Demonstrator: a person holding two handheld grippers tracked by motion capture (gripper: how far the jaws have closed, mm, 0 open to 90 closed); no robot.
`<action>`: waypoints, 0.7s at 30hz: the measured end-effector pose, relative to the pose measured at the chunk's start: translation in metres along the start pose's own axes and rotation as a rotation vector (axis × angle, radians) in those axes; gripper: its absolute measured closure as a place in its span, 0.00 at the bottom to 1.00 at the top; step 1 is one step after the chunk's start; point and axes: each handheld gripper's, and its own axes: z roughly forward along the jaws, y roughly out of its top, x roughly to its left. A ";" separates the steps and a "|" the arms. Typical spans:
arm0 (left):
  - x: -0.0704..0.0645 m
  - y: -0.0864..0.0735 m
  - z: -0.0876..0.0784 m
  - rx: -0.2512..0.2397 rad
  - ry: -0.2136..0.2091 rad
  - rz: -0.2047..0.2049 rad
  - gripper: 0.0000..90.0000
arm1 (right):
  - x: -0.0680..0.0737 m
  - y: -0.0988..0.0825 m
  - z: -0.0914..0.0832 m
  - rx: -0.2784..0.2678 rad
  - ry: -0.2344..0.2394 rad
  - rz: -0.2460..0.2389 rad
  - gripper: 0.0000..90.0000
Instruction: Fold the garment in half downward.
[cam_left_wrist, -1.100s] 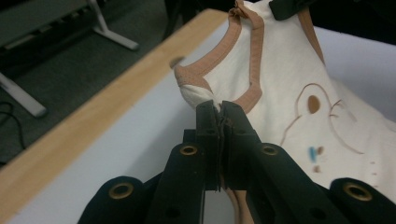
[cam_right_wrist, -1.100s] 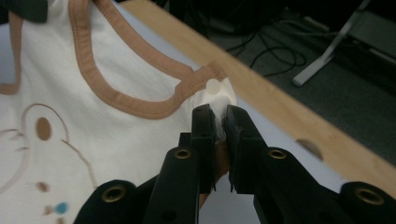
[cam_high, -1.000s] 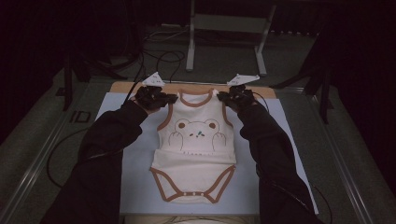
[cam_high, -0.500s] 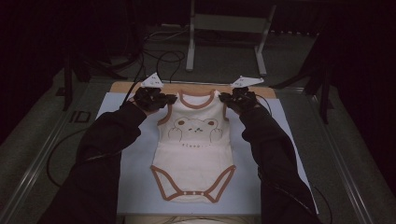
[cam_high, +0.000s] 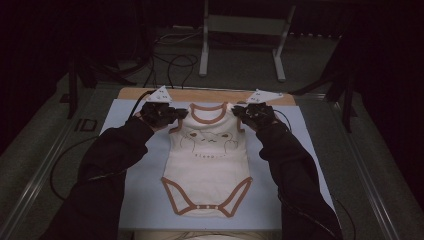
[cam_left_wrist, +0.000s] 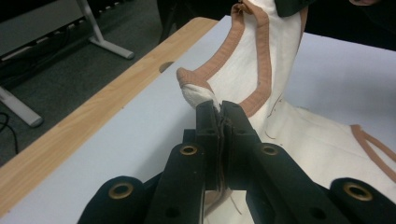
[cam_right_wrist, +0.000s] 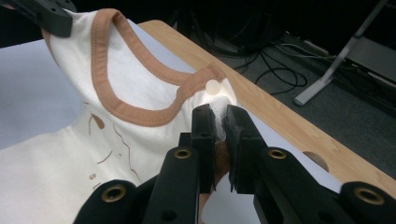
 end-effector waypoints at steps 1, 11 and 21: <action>-0.002 -0.003 -0.002 -0.003 -0.003 0.002 0.98 | 0.002 0.000 -0.002 -0.001 0.005 -0.005 0.92; -0.019 -0.016 -0.011 -0.008 -0.036 0.018 0.98 | 0.025 -0.010 -0.019 -0.015 0.037 -0.045 0.92; -0.038 -0.031 -0.016 -0.008 -0.065 0.040 0.98 | 0.046 -0.034 -0.028 -0.018 0.070 -0.048 0.92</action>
